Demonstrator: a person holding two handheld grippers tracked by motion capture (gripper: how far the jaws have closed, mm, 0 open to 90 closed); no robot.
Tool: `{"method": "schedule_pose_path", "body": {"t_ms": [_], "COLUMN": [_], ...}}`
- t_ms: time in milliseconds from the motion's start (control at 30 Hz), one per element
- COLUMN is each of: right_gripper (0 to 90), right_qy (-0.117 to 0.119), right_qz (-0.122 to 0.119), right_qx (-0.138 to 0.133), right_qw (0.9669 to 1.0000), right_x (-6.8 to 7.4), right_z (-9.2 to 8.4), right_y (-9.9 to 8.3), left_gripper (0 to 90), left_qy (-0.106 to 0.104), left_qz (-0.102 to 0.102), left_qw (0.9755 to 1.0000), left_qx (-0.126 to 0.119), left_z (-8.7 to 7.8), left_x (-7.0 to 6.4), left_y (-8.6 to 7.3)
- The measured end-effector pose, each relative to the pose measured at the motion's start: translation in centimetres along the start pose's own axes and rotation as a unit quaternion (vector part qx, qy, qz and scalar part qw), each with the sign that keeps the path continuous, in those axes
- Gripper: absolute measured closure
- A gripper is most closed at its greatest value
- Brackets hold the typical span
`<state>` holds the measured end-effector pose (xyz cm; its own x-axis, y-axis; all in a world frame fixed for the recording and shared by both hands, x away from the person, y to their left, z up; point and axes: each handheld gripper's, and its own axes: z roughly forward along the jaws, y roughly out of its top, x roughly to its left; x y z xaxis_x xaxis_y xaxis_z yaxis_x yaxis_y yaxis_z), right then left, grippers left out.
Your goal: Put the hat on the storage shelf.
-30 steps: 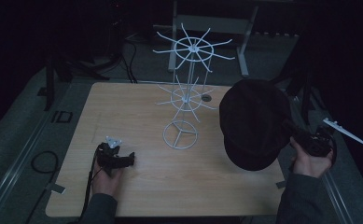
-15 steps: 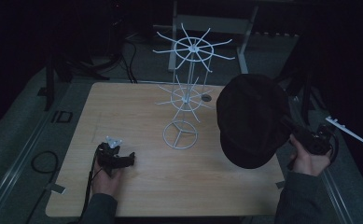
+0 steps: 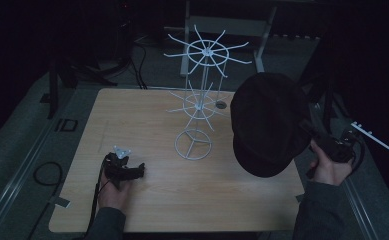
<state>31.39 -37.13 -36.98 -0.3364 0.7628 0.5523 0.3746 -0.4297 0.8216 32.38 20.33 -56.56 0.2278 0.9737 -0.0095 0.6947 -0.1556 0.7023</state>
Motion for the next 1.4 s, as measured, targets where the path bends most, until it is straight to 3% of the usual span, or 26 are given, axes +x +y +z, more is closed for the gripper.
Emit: {"method": "schedule_pose_path", "body": {"t_ms": [733,1400], "right_gripper": [78.1,78.0], "right_qy": [0.028,0.035], "right_qz": [-0.003,-0.005], "right_qx": [-0.016,-0.035], "right_qw": [0.9995,0.9988], "right_x": [1.0,1.4], "right_z": [0.4,0.0], "right_y": [0.7,1.3], "left_gripper": [9.1,9.0], "left_qy": [-0.001,-0.001], "left_qz": [0.000,0.001], "left_qw": [1.0000,1.0000], "left_qx": [0.000,0.000], "left_z": [0.0,0.0], "left_x": [0.0,0.0], "left_y": [0.0,0.0]}}
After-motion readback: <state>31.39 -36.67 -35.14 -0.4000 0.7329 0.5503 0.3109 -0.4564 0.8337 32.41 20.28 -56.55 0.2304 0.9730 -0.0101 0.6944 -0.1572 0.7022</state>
